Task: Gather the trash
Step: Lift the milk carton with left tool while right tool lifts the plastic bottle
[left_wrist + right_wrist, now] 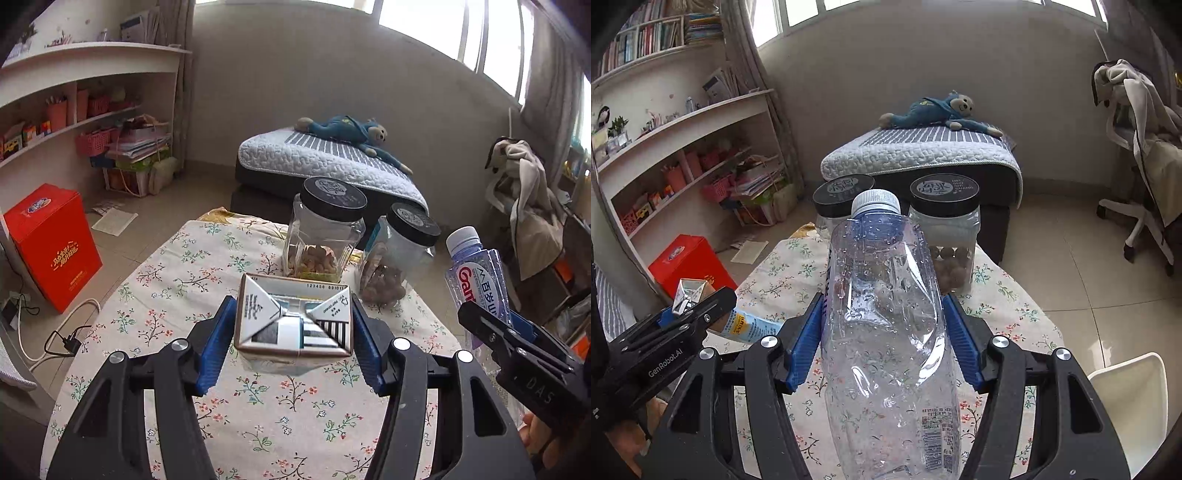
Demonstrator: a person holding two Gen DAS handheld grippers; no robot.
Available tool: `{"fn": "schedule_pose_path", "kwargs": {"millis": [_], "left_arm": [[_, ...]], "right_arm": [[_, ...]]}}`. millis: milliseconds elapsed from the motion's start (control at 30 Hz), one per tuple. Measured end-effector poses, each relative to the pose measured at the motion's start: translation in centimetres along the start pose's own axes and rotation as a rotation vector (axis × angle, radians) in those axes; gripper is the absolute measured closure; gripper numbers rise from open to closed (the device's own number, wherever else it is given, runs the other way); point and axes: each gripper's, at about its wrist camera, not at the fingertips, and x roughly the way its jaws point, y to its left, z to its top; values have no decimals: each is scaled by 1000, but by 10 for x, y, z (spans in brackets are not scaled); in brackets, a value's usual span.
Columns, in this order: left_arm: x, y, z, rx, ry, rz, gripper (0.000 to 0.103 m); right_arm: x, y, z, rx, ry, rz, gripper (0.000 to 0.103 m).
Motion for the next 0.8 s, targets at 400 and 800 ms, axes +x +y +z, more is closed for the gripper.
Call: {"fn": "schedule_pose_path", "kwargs": {"millis": [400, 800], "left_arm": [[-16, -2, 9, -29, -59, 9, 44], [-26, -26, 5, 10, -69, -33, 44]], "right_arm": [[-31, 0, 4, -35, -133, -15, 43], [-45, -9, 0, -42, -151, -47, 42]]}}
